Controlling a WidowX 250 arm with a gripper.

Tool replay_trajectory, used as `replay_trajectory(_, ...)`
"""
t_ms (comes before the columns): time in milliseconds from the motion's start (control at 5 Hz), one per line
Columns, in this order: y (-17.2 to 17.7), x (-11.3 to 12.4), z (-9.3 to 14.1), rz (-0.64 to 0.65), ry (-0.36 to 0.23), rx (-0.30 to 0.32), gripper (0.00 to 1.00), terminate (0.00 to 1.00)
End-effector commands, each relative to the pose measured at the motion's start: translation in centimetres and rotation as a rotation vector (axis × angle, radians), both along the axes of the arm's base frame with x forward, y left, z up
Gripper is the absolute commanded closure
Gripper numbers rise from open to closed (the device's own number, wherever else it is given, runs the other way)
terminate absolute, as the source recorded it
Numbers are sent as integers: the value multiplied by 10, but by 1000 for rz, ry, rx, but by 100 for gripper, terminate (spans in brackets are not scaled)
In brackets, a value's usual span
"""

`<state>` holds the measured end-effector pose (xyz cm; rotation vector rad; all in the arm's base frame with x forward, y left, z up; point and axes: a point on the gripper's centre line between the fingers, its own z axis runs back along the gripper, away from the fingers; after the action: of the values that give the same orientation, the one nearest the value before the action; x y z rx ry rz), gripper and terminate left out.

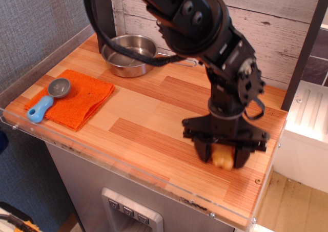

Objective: Move the yellow wing and put it on the bowl.

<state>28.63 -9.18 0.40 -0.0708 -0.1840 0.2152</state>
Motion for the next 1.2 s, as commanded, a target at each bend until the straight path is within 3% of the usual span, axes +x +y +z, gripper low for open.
replay_trajectory(0, 16, 2, 23, -74, -4, -12, 100, 0)
replay_trajectory(200, 64, 17, 69, -107, -21, 43, 100, 0)
replay_trajectory(600, 164, 47, 70, 11, 43, 120, 100, 0)
replay_trajectory(1000, 199, 67, 62, 77, 40, 128, 100, 0)
